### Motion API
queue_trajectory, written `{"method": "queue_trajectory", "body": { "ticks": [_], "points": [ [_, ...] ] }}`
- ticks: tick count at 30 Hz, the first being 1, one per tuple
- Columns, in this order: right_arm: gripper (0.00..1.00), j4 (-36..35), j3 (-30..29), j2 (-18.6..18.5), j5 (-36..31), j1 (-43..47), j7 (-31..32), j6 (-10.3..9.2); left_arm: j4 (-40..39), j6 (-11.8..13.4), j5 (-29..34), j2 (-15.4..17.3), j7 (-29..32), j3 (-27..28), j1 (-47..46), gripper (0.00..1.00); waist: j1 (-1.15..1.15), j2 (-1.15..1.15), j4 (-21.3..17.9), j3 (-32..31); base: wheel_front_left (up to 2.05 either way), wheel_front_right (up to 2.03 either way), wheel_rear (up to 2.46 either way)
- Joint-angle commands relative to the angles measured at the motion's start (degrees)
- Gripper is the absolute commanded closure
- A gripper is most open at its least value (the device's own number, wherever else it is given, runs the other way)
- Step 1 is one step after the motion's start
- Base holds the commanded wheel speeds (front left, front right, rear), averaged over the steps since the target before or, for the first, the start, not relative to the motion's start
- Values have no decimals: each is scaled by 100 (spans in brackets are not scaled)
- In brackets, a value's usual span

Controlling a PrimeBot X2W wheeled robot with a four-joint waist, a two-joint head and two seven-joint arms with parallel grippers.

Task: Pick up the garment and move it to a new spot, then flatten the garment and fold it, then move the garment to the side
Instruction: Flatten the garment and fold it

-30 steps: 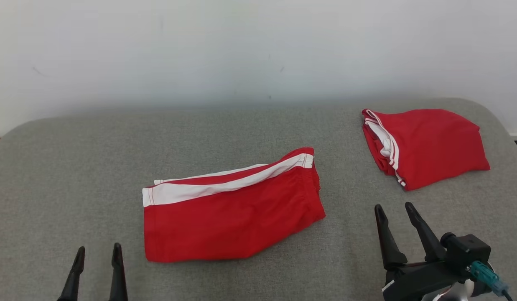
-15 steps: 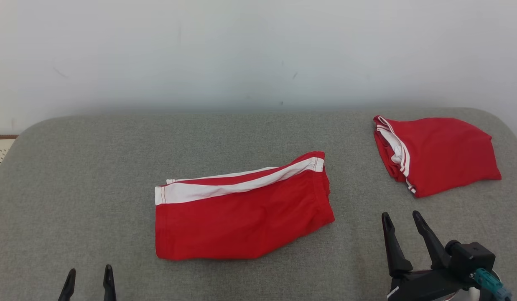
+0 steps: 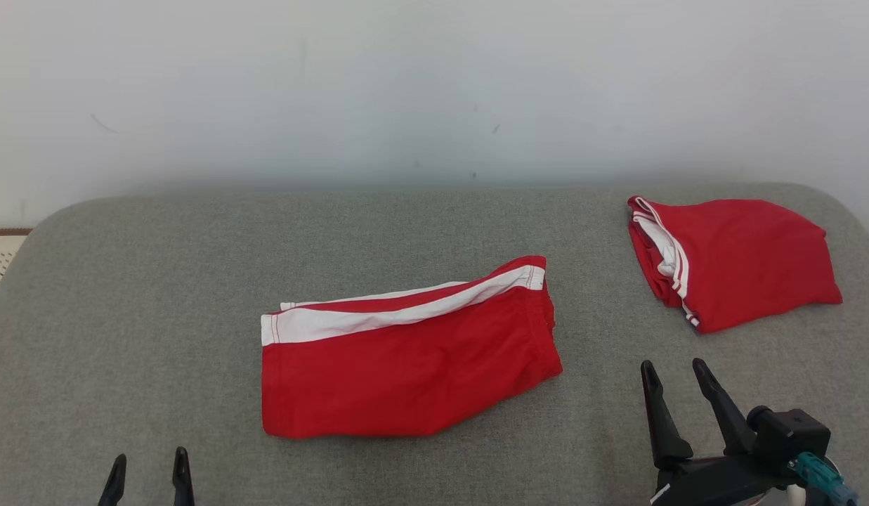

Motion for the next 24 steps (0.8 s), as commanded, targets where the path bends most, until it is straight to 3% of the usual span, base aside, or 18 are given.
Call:
{"method": "queue_trajectory", "body": {
  "ticks": [1, 13, 24],
  "points": [
    [0, 0, -6, 4, -41, 69, 2, -1, 17, 14, -14, 14, -20, 4, 63, 0, 0, 0, 1, 1, 0, 0, 0],
    [0, 105, 36, 27, -40, -125, 99, -1, 57, -12, -42, -18, -42, -98, 6, 0, 0, 0, 64, 33, 0, 0, 0],
    [0, 1172, 153, -25, -237, -1337, 512, -1, 193, -129, 3, -141, -51, -425, -267, 0, 0, 0, 466, 242, 0, 0, 0]
  ]
}}
